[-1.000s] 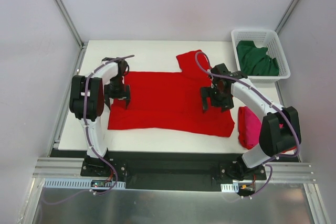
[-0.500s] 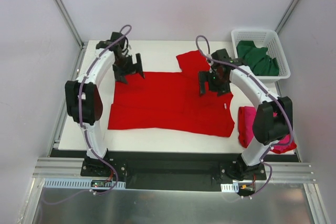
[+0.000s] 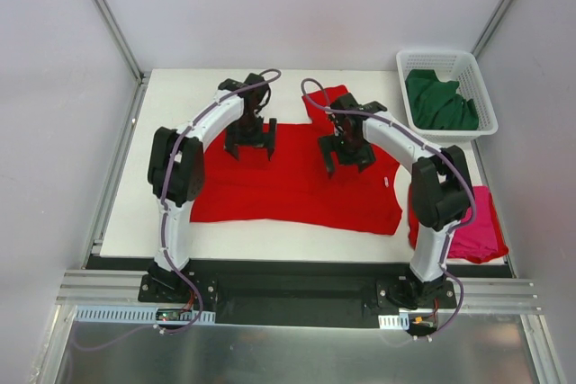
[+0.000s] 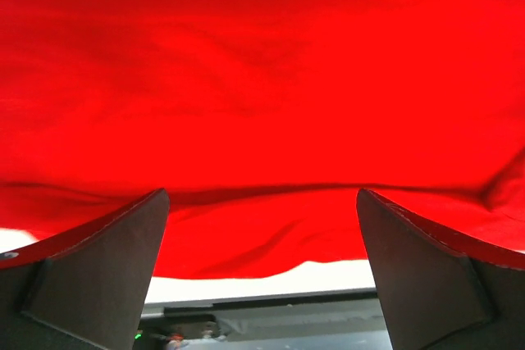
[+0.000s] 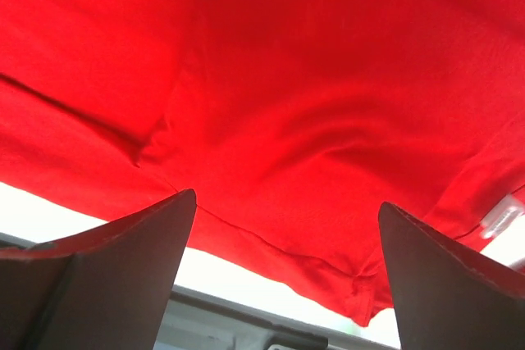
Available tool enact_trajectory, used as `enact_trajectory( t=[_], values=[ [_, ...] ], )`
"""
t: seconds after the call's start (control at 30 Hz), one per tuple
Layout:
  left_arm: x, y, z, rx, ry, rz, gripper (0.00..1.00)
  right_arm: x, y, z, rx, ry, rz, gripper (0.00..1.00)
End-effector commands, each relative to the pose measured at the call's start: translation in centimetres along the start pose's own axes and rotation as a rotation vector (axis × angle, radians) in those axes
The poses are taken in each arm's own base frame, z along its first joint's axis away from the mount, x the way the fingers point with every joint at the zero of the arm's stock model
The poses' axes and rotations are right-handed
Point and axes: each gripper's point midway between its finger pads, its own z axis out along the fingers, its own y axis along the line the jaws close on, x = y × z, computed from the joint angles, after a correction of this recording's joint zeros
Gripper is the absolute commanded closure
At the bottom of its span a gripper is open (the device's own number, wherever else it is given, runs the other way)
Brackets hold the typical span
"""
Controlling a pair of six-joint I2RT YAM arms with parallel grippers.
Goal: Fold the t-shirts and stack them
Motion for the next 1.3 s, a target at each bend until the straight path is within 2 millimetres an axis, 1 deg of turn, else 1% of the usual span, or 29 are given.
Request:
enact_trajectory(
  t=[0.0, 0.03, 0.17, 0.27, 0.3, 0.33, 0.47, 0.53, 0.7, 0.73, 0.77, 0.8, 0.83, 0.87, 0.93, 1.0, 1.1, 1.2, 1.27],
  values=[
    [0.0, 3.4, -1.0, -0.176, 0.015, 0.022, 0.01, -1.2, -0.8, -0.8, 0.057, -0.012, -0.015, 0.04],
    [0.1, 3.6, -0.8, -0.187, 0.021, 0.022, 0.01, -1.1, -1.0, -0.7, 0.062, -0.007, -0.009, 0.04],
    [1.9, 4.9, 0.5, -0.216, 0.083, -0.004, 0.01, -0.2, -0.7, -0.1, 0.045, 0.005, 0.008, 0.04],
    [2.5, 5.5, 1.3, -0.228, 0.1, -0.009, 0.01, 0.8, -0.9, 0.6, 0.052, 0.027, 0.015, 0.04],
    [2.4, 5.7, 1.5, -0.231, 0.096, -0.007, 0.01, 0.8, -0.8, 0.8, 0.049, 0.021, 0.018, 0.04],
    [2.5, 5.9, 1.8, -0.232, 0.102, -0.012, 0.01, 1.4, -1.0, 1.1, 0.05, 0.038, 0.02, 0.04],
    [3.3, 6.6, 3.4, -0.231, 0.151, -0.032, 0.01, 2.0, -0.7, 2.0, 0.037, 0.059, 0.029, 0.04],
    [3.5, 6.6, 3.9, -0.232, 0.157, -0.035, 0.01, 2.2, -0.7, 2.4, 0.036, 0.072, 0.033, 0.04],
    [4.6, 7.2, 4.2, -0.24, 0.164, -0.032, 0.01, 3.1, -0.9, 2.7, 0.042, 0.083, 0.037, 0.04],
    [5.2, 7.4, 4.4, -0.244, 0.174, -0.033, 0.01, 3.2, -1.0, 2.8, 0.045, 0.081, 0.038, 0.04],
    [5.0, 7.3, 4.2, -0.241, 0.154, -0.031, 0.01, 2.9, -0.9, 2.6, 0.044, 0.056, 0.04, 0.04],
    [5.1, 7.5, 4.3, -0.245, 0.15, -0.029, 0.01, 3.6, -1.2, 3.0, 0.058, 0.064, 0.041, 0.04],
    [5.7, 7.8, 4.6, -0.251, 0.156, -0.027, 0.01, 3.7, -1.4, 3.1, 0.062, 0.057, 0.044, 0.04],
    [5.3, 7.8, 4.5, -0.244, 0.123, -0.025, 0.01, 3.4, -1.4, 3.1, 0.06, 0.033, 0.05, 0.04],
    [5.8, 8.1, 4.7, -0.25, 0.124, -0.026, 0.01, 3.9, -1.5, 3.6, 0.062, 0.041, 0.052, 0.04],
    [5.4, 7.7, 4.8, -0.229, 0.091, -0.026, 0.01, 3.9, -1.3, 3.9, 0.063, 0.028, 0.046, 0.04],
    [5.7, 7.5, 5.0, -0.207, 0.09, -0.025, 0.01, 4.4, -0.9, 4.5, 0.054, 0.052, 0.035, 0.04],
    [6.3, 7.5, 5.1, -0.2, 0.099, -0.027, 0.01, 5.0, -0.5, 4.7, 0.049, 0.07, 0.028, 0.04],
    [7.1, 7.7, 5.2, -0.199, 0.11, -0.024, 0.01, 5.7, -0.1, 4.8, 0.038, 0.09, 0.028, 0.04]
  ],
)
